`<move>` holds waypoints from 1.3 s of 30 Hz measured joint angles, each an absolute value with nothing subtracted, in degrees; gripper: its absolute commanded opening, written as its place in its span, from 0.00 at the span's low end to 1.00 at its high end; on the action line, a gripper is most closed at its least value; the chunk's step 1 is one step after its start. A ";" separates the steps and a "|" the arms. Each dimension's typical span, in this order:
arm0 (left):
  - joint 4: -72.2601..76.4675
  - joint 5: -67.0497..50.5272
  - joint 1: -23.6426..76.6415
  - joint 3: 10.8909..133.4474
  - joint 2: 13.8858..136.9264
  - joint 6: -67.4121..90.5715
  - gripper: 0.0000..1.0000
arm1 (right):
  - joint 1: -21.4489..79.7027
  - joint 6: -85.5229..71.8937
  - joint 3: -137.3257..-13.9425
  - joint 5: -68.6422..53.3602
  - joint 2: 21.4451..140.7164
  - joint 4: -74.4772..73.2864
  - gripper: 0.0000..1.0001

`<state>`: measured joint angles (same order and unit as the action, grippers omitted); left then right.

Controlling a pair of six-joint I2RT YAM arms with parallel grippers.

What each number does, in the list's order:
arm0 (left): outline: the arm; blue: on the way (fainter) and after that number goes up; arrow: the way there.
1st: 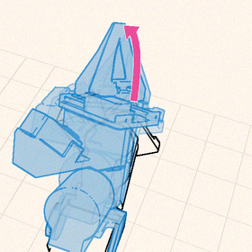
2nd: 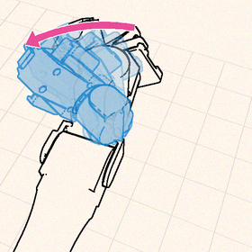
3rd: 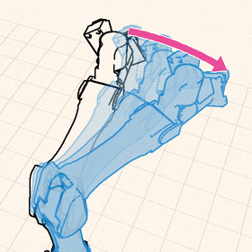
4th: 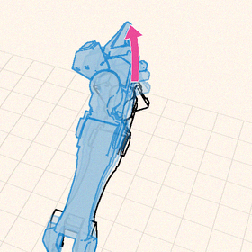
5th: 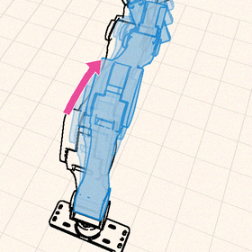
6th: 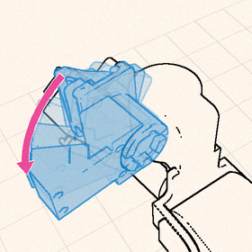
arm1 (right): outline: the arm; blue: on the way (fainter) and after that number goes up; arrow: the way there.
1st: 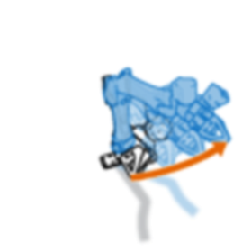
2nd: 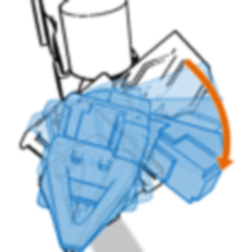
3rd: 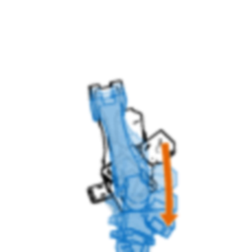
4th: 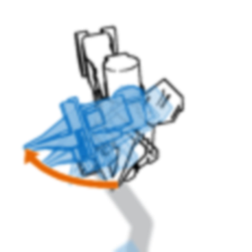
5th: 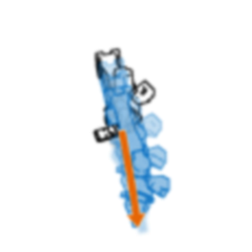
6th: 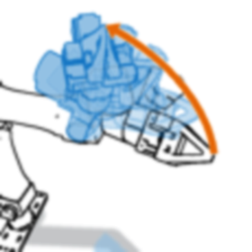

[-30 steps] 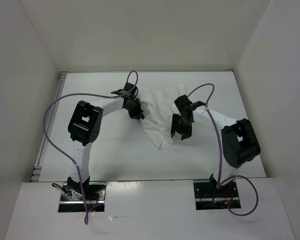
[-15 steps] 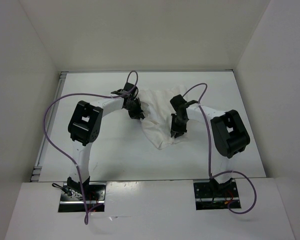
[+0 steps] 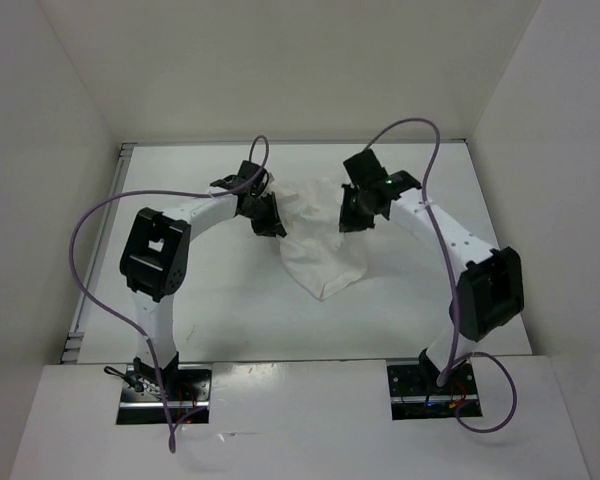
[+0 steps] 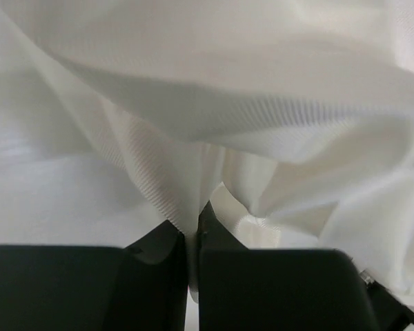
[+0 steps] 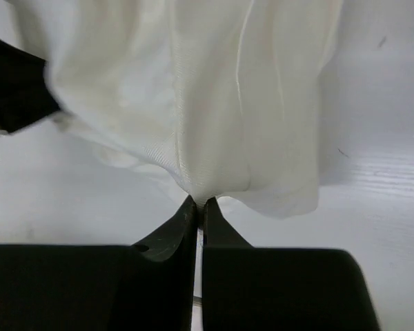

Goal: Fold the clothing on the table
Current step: Flatten the skirt out

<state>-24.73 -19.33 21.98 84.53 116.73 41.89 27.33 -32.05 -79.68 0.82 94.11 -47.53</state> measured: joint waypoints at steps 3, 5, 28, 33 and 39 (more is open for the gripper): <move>-25.78 -19.68 20.93 84.31 112.18 39.83 0.06 | 26.37 -31.24 -86.48 0.32 90.02 -49.21 0.00; -25.87 -19.64 20.03 84.27 110.41 38.70 0.04 | 25.30 -30.59 -89.38 -0.19 88.18 -50.09 0.00; -26.89 -19.31 10.59 67.05 92.88 34.65 0.82 | 30.30 -22.98 -119.24 -4.47 116.49 -59.96 0.00; -27.03 -19.27 8.99 66.59 92.88 34.68 0.82 | 31.94 -19.79 -134.56 -13.30 119.57 -58.87 0.00; -26.92 -19.29 8.34 65.91 92.88 34.65 0.82 | 18.81 -24.36 -120.49 -25.15 97.95 -40.25 0.00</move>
<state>-26.92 -19.29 8.34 65.91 92.88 34.65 18.81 -24.36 -120.49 -25.15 97.95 -40.25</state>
